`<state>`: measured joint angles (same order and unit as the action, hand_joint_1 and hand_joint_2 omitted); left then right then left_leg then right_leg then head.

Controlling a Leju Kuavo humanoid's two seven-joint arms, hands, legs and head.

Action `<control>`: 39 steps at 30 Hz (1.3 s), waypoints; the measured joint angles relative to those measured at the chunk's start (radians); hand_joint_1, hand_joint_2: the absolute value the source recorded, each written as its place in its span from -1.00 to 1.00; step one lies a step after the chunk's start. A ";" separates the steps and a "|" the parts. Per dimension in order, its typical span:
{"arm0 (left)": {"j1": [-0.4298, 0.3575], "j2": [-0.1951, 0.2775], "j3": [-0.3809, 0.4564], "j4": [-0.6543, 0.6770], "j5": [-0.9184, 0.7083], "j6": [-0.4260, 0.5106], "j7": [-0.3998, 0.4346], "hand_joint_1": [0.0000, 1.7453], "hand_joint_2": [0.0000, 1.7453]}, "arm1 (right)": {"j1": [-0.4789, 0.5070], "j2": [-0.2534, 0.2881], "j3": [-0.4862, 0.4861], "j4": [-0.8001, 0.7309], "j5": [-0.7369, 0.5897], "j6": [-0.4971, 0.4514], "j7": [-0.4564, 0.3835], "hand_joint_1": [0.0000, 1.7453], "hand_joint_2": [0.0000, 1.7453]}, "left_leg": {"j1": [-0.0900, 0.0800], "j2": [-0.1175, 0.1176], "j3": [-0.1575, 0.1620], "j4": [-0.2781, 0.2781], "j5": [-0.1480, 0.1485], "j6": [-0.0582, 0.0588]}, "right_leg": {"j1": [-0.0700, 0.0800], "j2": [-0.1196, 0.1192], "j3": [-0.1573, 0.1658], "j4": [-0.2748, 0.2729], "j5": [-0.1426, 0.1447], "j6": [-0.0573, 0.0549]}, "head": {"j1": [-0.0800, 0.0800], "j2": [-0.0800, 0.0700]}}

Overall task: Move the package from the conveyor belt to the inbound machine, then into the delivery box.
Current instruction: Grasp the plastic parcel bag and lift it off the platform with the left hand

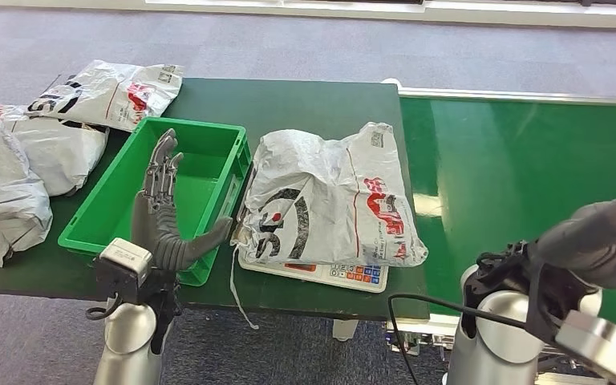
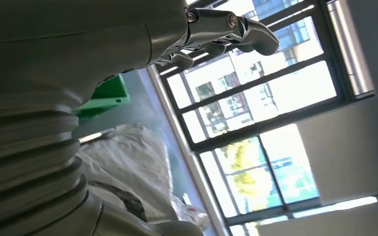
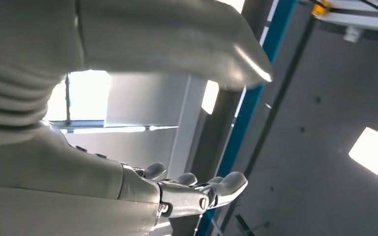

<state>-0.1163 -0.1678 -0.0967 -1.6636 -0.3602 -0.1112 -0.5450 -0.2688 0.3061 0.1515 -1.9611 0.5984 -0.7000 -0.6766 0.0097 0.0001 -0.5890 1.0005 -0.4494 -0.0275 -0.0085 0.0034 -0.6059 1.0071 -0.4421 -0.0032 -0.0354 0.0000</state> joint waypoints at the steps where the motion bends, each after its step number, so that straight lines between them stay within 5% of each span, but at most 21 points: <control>1: -0.008 0.008 0.006 0.013 -0.034 -0.001 0.013 -1.00 1.00 | 0.013 -0.004 0.000 -0.008 -0.011 0.000 -0.010 -1.00 1.00 | 0.000 0.000 0.000 0.000 0.000 0.000 | 0.000 0.000 0.000 0.000 0.000 0.000 | 0.000 0.000; 11: -0.141 0.056 -0.066 0.314 -0.393 0.060 0.117 -1.00 1.00 | 0.036 -0.010 0.030 0.017 -0.008 0.003 -0.015 -1.00 1.00 | -0.001 0.000 0.001 0.000 0.000 0.000 | -0.001 0.000 0.001 0.000 0.001 0.000 | 0.000 0.000; 17: -0.169 0.057 -0.099 0.370 -0.429 0.076 0.123 -1.00 1.00 | 0.035 -0.010 0.035 0.030 -0.005 0.003 -0.009 -1.00 1.00 | -0.001 0.000 0.001 0.000 0.001 0.000 | -0.001 0.000 0.001 0.000 0.001 0.001 | 0.000 0.000; 24: -0.319 0.025 -0.310 0.785 -0.643 0.252 0.190 -1.00 1.00 | 0.030 -0.010 0.057 0.071 0.031 0.006 0.033 -1.00 1.00 | -0.001 0.000 0.000 0.000 0.001 0.001 | -0.002 0.001 0.001 0.000 0.001 0.001 | 0.000 0.000; 31: -0.355 0.008 -0.353 0.899 -0.677 0.288 0.207 -1.00 1.00 | 0.029 -0.010 0.057 0.079 0.040 0.006 0.041 -1.00 1.00 | -0.001 0.000 0.000 0.000 0.001 0.001 | -0.001 0.001 0.001 0.000 0.001 0.001 | 0.000 0.000; 33: -0.360 0.007 -0.358 0.915 -0.678 0.288 0.206 -1.00 1.00 | 0.029 -0.010 0.057 0.081 0.044 0.006 0.042 -1.00 0.00 | -0.001 0.000 0.000 0.000 0.001 0.001 | -0.002 0.001 0.001 0.000 0.001 0.001 | 0.000 0.000; 35: -0.364 0.004 -0.360 0.927 -0.680 0.288 0.206 -1.00 1.00 | 0.029 -0.010 0.057 0.084 0.059 0.006 0.051 -1.00 0.00 | -0.001 0.000 0.000 0.000 0.001 0.001 | -0.002 0.001 0.001 0.000 0.001 0.001 | 0.000 0.000; 37: -0.366 0.002 -0.360 0.939 -0.683 0.291 0.206 -1.00 1.00 | 0.029 -0.010 0.056 0.089 0.088 0.006 0.067 -1.00 1.00 | -0.002 0.000 0.000 0.000 0.001 0.001 | -0.002 0.001 0.001 0.000 0.001 0.001 | 0.000 0.000; 39: -0.368 -0.001 -0.360 0.948 -0.686 0.296 0.205 -1.00 1.00 | 0.029 -0.010 0.055 0.092 0.113 0.006 0.077 -1.00 1.00 | -0.002 0.000 0.000 0.000 0.001 0.001 | -0.002 0.001 0.001 0.000 0.001 0.001 | 0.000 0.000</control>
<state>-0.4844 -0.1688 -0.4566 -0.7155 -1.0459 0.1845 -0.3395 -0.2398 0.2956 0.2067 -1.8695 0.7115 -0.6943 -0.5996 0.0082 0.0003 -0.5886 1.0007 -0.4487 -0.0264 -0.0101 0.0043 -0.6049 1.0071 -0.4412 -0.0020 -0.0351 0.0000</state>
